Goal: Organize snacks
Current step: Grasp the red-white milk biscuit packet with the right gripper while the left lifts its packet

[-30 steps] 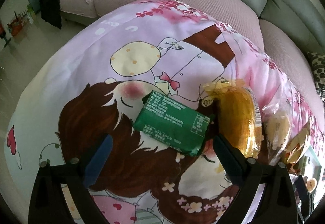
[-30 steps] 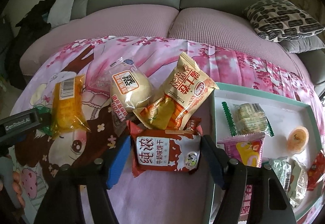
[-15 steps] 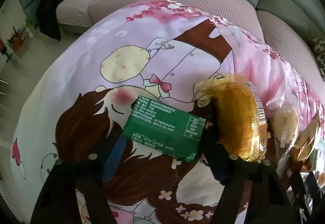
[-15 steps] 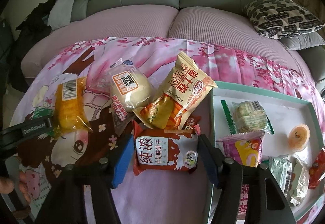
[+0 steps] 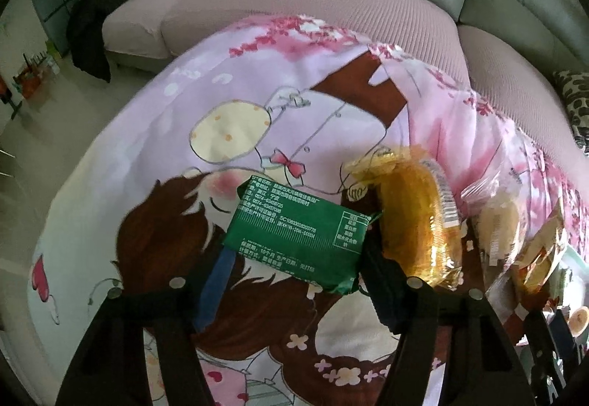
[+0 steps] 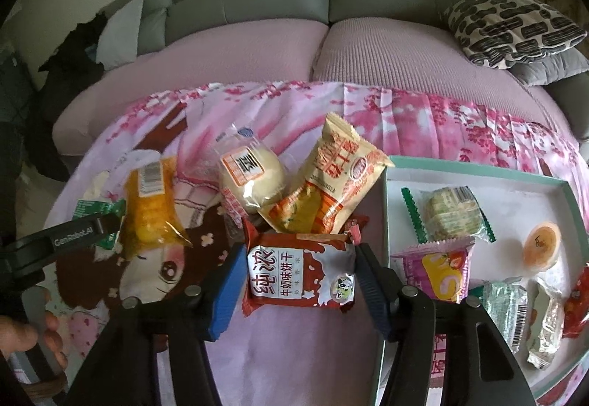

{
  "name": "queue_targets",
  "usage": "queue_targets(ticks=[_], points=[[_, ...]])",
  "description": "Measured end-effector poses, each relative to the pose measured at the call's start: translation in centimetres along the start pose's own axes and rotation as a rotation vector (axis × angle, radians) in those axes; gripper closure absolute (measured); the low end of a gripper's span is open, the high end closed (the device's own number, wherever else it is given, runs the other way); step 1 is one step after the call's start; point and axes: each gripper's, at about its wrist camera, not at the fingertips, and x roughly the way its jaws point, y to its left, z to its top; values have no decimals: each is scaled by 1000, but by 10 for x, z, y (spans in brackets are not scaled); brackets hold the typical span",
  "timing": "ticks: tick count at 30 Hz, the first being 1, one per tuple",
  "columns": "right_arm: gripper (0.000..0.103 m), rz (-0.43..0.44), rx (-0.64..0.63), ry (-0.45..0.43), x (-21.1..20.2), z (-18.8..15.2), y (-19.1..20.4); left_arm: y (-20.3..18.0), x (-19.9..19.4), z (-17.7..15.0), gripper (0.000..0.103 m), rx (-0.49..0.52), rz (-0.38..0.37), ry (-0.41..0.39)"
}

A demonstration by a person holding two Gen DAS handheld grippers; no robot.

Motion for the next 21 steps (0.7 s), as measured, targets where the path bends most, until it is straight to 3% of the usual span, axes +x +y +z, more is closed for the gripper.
queue_targets(ticks=[9,21], points=[[41,28,22,-49,-27,5,-3,-3,-44,7,34,16,-11,-106],[41,9,117,-115,-65,16,-42,-28,-101,8,34,79,-48,-228]])
